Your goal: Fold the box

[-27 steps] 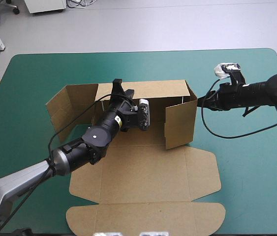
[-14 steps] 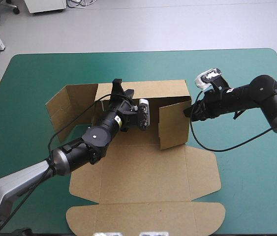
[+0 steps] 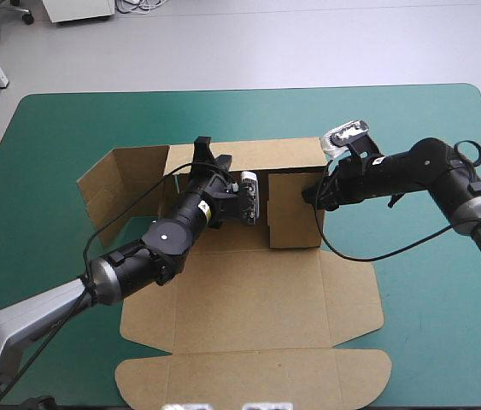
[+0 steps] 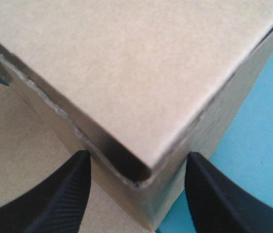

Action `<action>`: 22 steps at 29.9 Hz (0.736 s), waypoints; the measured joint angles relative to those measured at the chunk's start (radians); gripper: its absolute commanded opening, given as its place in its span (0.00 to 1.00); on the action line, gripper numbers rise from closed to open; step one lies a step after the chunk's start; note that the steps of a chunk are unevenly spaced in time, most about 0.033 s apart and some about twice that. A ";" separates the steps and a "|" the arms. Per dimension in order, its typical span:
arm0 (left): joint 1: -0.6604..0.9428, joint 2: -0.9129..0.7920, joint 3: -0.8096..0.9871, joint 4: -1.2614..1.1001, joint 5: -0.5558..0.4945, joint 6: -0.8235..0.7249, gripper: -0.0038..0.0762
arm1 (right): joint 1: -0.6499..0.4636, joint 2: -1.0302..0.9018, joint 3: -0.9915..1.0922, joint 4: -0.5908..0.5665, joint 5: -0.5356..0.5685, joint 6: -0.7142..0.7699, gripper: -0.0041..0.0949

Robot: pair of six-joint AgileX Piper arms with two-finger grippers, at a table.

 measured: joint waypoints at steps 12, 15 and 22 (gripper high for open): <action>0.000 0.000 0.000 0.000 0.005 0.000 0.03 | 0.073 0.012 0.001 -0.100 -0.137 0.209 0.53; 0.000 0.000 0.000 0.000 0.008 0.000 0.03 | 0.098 0.012 0.001 -0.176 -0.171 0.273 0.47; 0.000 0.000 0.000 0.006 0.006 0.000 0.03 | 0.104 0.012 0.001 -0.223 -0.185 0.303 0.33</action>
